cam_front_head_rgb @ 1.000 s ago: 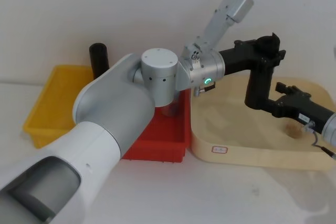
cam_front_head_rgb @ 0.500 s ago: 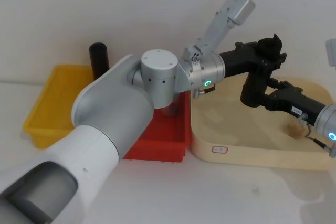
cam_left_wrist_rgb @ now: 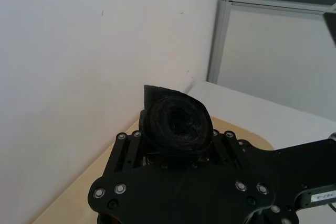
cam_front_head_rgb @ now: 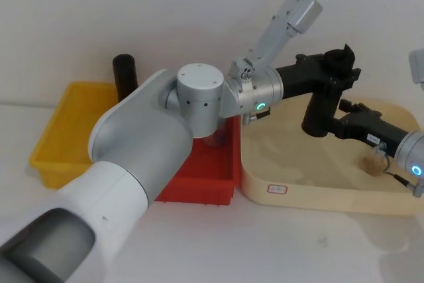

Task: Pick up the garbage bag with the one hand and transfer it to the other hand.

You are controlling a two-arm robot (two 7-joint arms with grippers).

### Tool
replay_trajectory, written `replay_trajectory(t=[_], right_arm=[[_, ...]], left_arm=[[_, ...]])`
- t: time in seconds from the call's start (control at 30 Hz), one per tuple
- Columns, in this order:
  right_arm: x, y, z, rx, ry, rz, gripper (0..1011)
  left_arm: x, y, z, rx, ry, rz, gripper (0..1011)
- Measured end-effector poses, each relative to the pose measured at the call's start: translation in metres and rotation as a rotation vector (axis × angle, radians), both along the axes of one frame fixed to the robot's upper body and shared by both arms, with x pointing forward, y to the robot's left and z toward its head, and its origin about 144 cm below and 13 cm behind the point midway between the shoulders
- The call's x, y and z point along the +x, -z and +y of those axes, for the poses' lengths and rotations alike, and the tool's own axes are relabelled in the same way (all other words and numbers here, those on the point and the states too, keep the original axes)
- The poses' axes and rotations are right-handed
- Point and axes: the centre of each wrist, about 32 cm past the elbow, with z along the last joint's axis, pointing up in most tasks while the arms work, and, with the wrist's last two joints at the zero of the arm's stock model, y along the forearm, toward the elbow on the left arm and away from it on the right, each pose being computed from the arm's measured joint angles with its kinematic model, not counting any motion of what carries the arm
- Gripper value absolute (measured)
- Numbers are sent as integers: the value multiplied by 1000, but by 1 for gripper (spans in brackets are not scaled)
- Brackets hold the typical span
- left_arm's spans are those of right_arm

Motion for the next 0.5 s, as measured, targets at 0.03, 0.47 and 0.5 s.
replay_trajectory(t=[0.03,0.47,0.5], right_arm=[[0,0,0,0,0,1,1001],[5,6,6,8,24,4,1001],[5,7,7,11,35,0,1001]], left_arm=[[0,0,0,0,-1,-1,497],[-2,-1,-1,-9,-11,-7,497],[-3,-1,-1,-10,-11,-6,497]])
